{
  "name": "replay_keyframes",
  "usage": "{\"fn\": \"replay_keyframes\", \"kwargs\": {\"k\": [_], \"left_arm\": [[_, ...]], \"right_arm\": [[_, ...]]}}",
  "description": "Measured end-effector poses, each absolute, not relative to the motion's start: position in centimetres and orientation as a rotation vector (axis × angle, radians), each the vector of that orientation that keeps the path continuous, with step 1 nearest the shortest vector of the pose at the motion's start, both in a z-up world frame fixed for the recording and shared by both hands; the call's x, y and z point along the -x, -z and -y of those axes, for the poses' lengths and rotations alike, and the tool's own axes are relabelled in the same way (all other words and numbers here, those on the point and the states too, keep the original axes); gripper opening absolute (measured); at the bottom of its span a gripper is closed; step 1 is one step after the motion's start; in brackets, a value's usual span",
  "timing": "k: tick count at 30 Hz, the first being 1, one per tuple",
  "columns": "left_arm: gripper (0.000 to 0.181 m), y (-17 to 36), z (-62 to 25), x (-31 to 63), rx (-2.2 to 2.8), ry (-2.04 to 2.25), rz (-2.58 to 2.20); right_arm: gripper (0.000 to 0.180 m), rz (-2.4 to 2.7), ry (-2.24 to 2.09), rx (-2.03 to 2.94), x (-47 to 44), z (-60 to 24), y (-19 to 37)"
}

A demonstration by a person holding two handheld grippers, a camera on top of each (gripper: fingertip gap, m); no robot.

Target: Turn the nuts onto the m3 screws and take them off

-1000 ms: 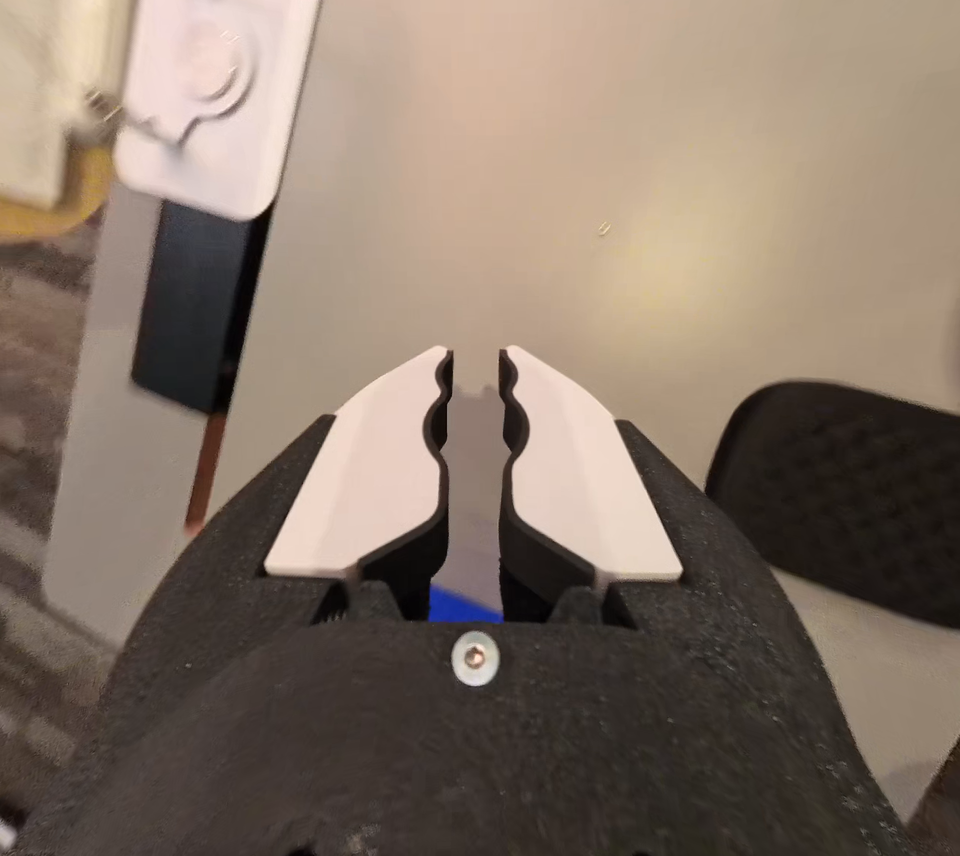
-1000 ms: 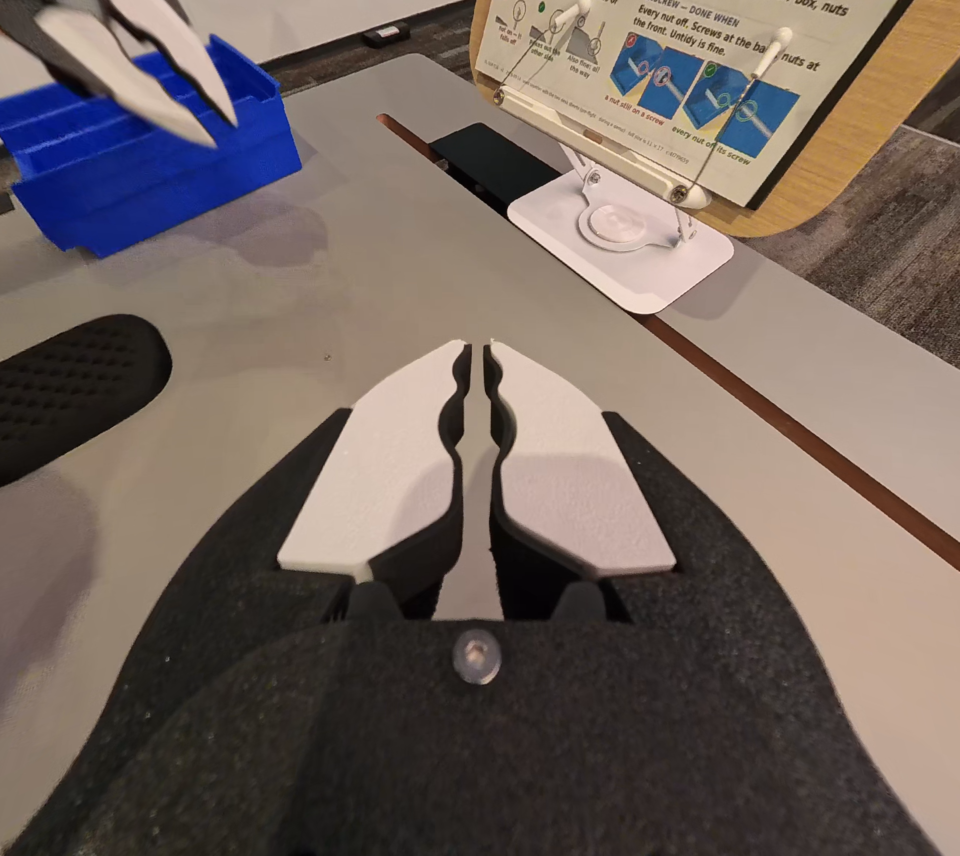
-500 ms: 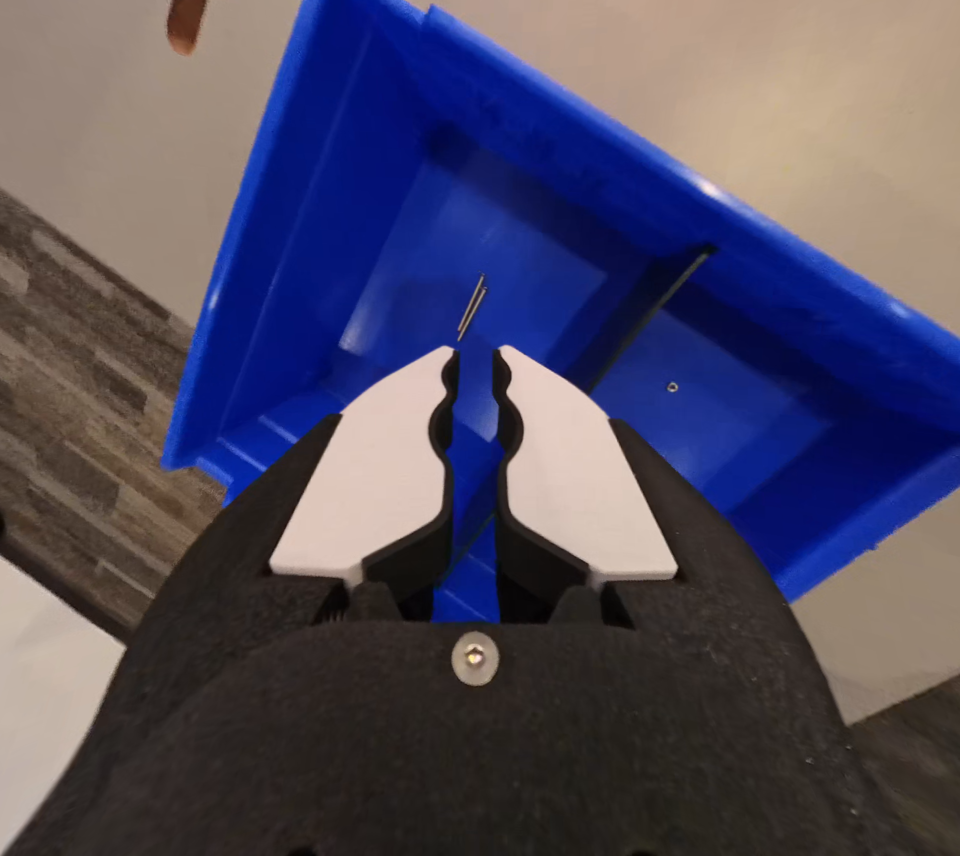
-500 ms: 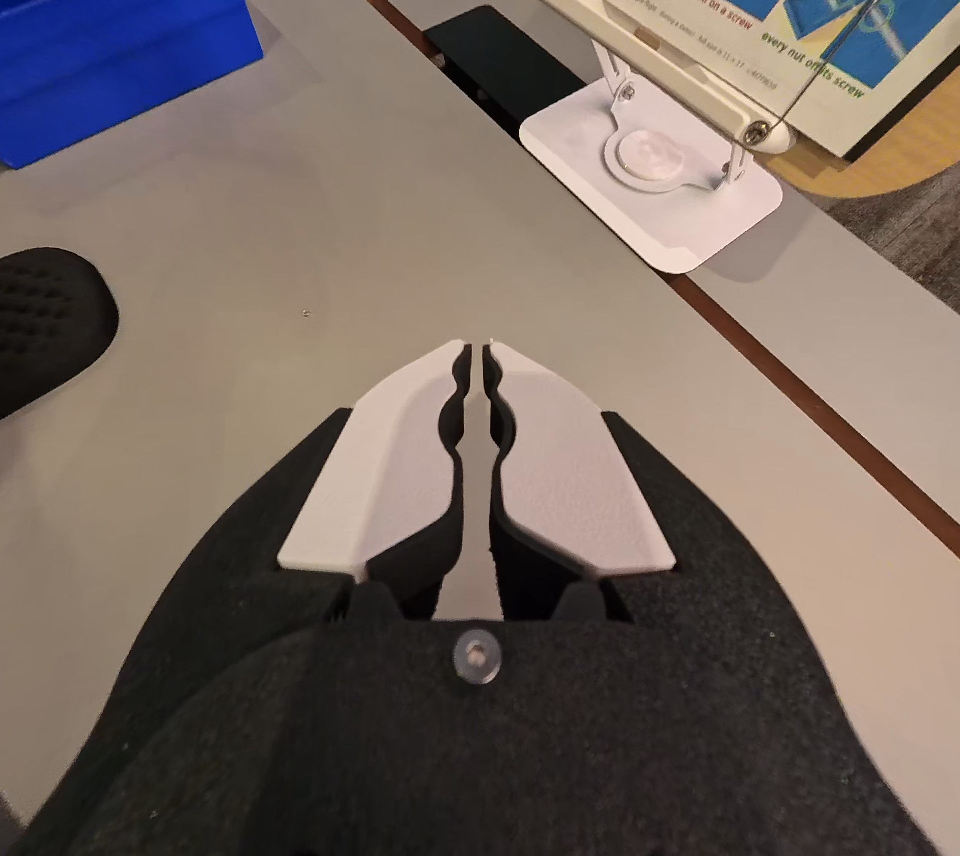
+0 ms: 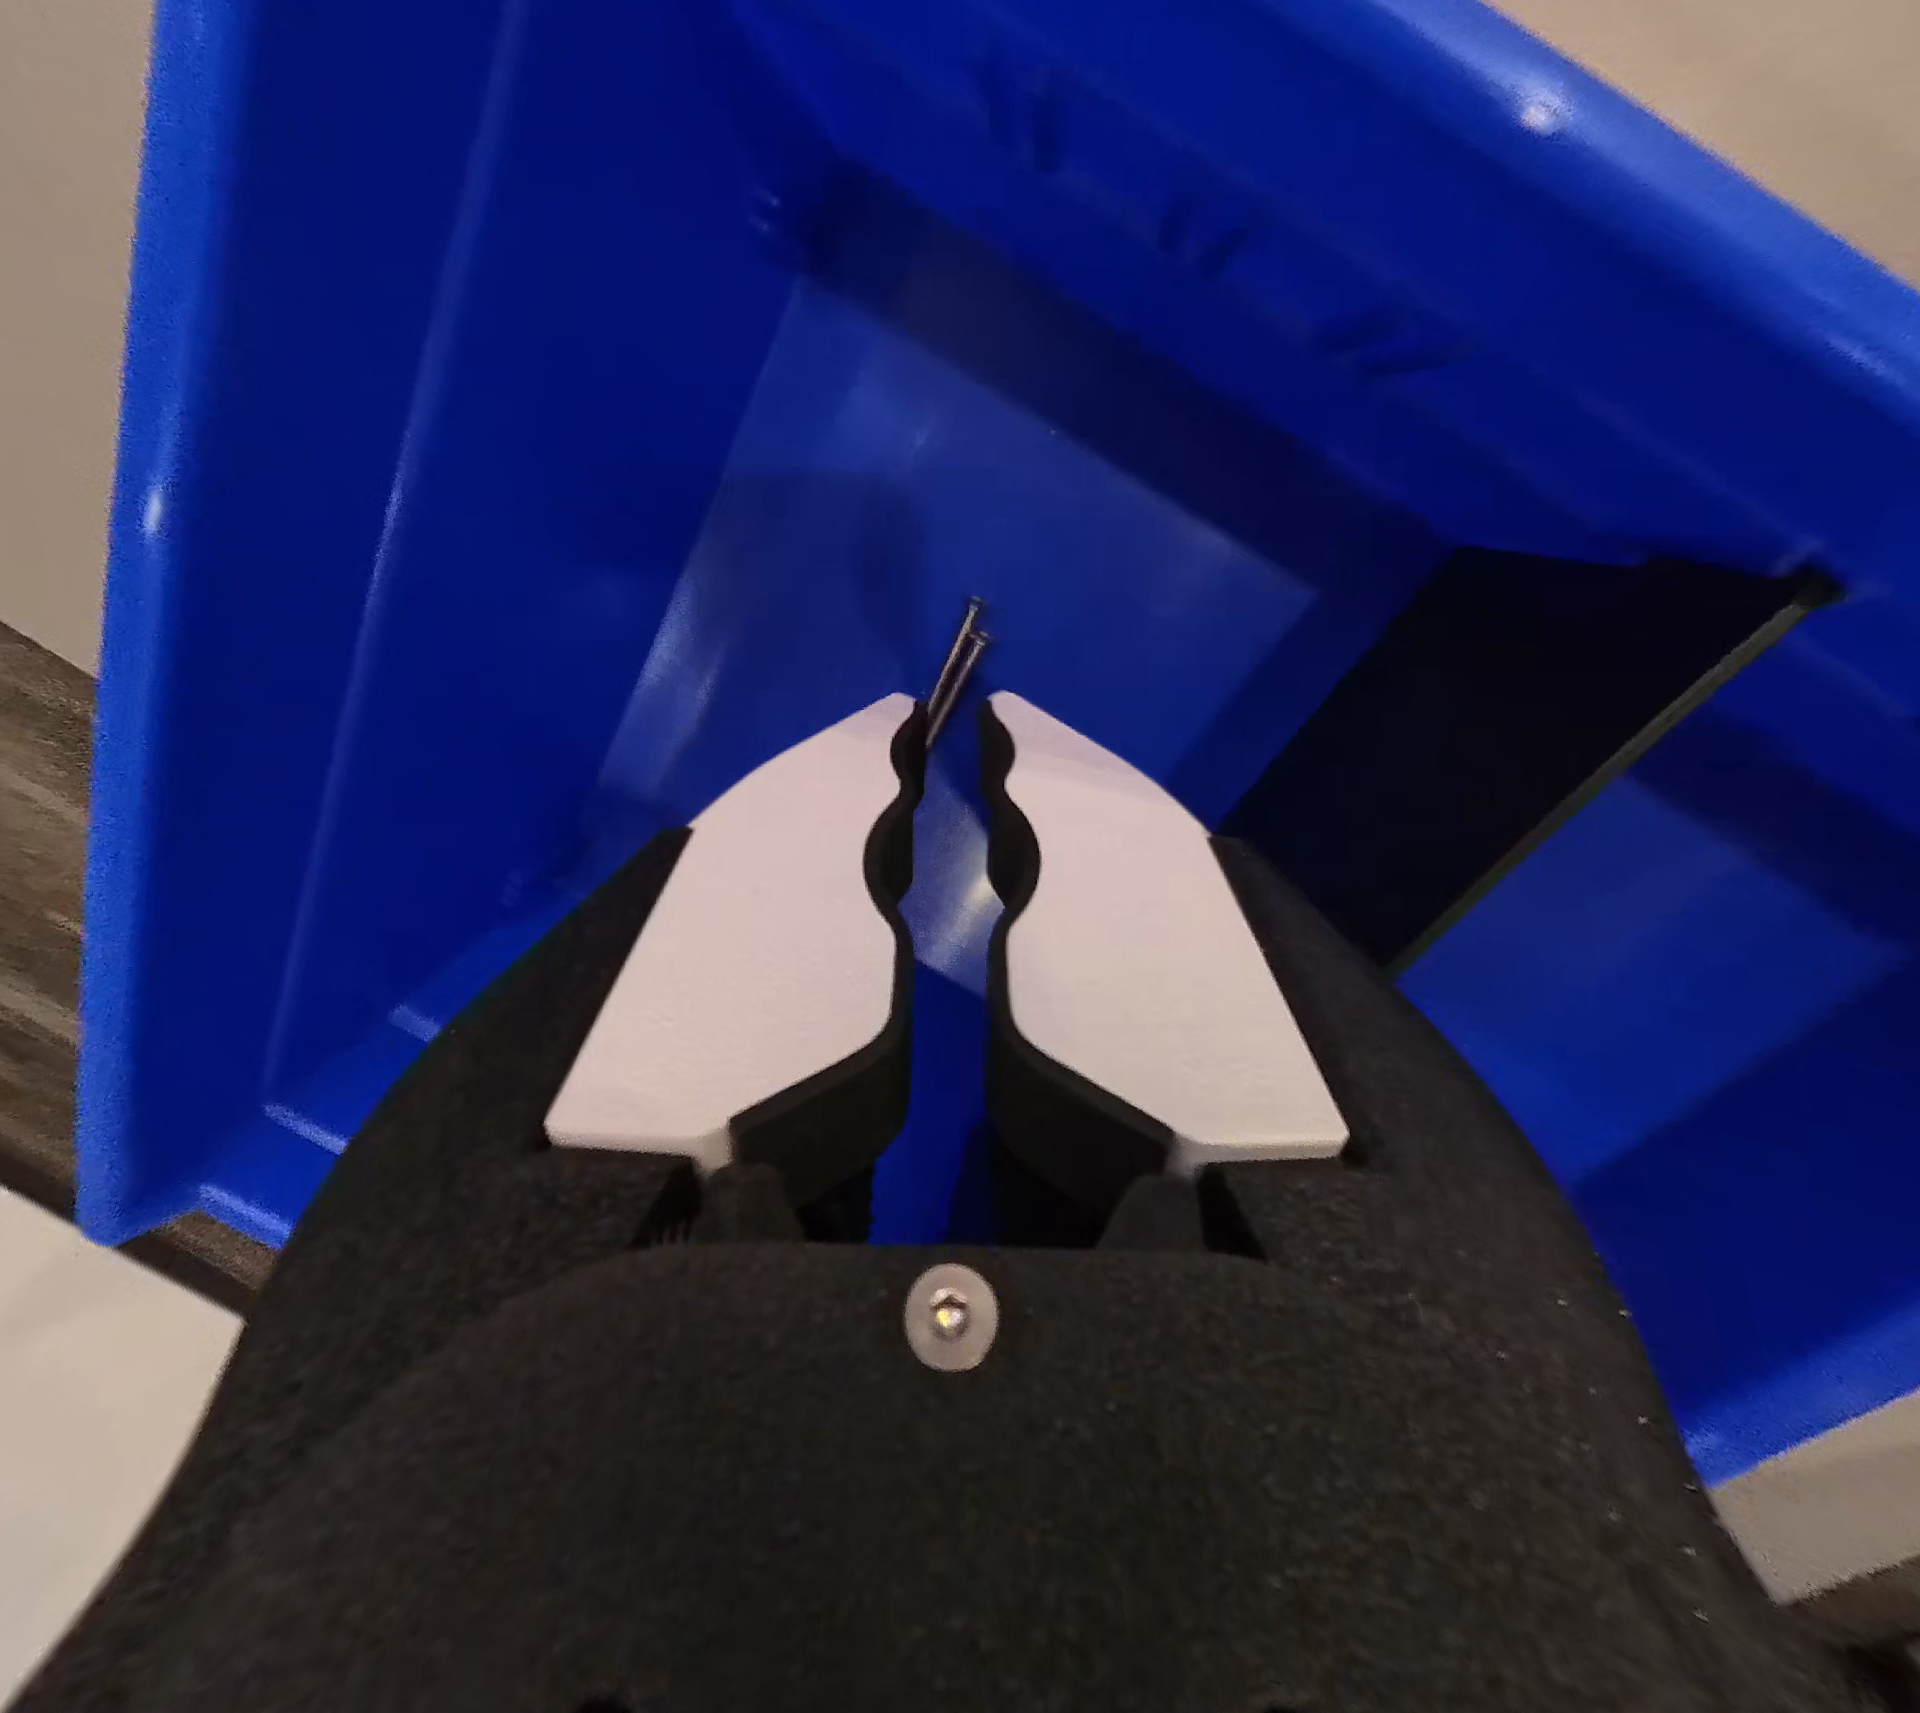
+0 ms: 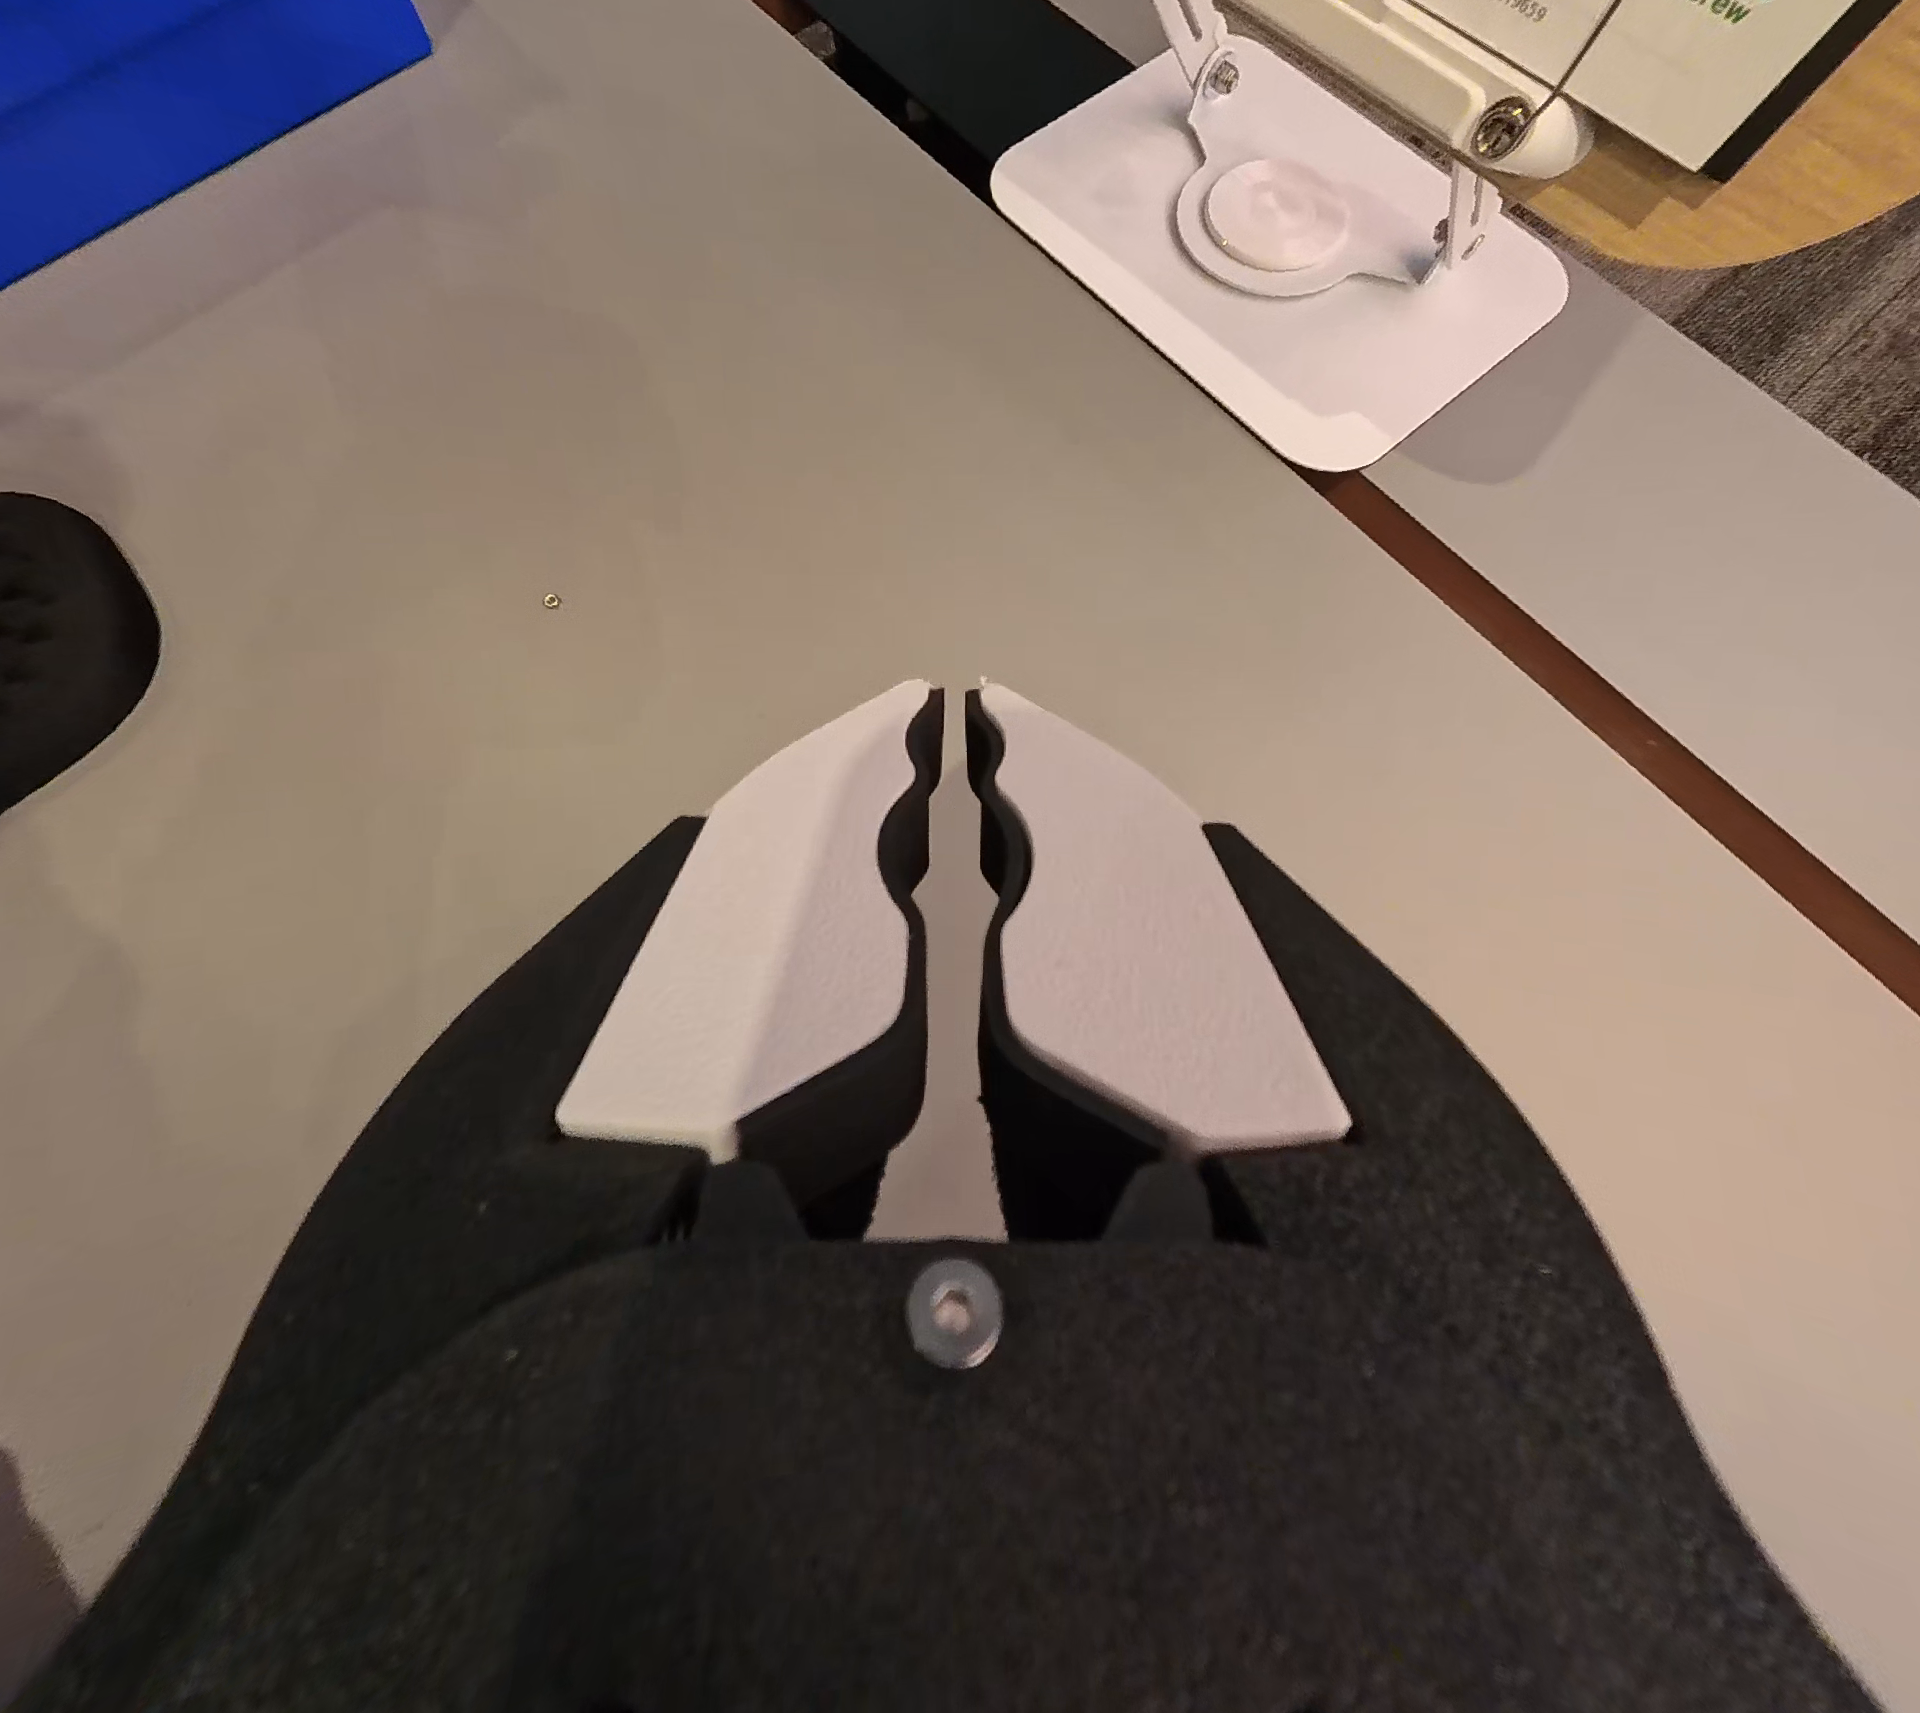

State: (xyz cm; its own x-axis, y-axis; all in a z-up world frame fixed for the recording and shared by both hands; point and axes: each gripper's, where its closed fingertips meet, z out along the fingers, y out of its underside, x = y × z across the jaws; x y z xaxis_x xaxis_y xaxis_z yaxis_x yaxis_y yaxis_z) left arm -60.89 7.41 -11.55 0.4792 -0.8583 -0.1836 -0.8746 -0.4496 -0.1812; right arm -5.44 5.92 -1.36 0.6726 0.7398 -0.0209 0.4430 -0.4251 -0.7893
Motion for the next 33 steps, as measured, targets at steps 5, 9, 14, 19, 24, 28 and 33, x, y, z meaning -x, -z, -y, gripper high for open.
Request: {"fn": "replay_keyframes", "kwargs": {"k": [5,9,14,19,24,28,33], "left_arm": [[0.006,12.4,-8.3,60.8,2.433,-0.087,-1.540],[0.004,13.5,-8.5,61.1,2.437,-0.065,-1.583],[0.005,13.8,-8.2,61.1,2.448,-0.010,-1.610],[0.005,14.2,-8.3,61.8,2.446,-0.044,-1.633],[0.005,14.5,-8.1,61.8,2.445,-0.019,-1.647],[0.005,14.4,-8.3,61.4,2.432,-0.024,-1.659],[0.008,14.2,-8.5,60.4,2.470,0.062,-1.621]], "right_arm": [[0.004,0.925,-0.465,2.088,5.5,-5.7,1.5],[0.004,0.912,-0.474,2.079,5.3,-5.7,1.1],[0.004,0.902,-0.484,2.071,5.1,-5.7,0.9],[0.004,0.918,-0.481,2.080,5.4,-5.7,1.2],[0.004,0.925,-0.482,2.084,5.6,-5.6,1.3],[0.004,0.926,-0.482,2.090,5.6,-5.7,1.5],[0.003,0.937,-0.473,2.100,5.6,-5.7,1.7]]}}
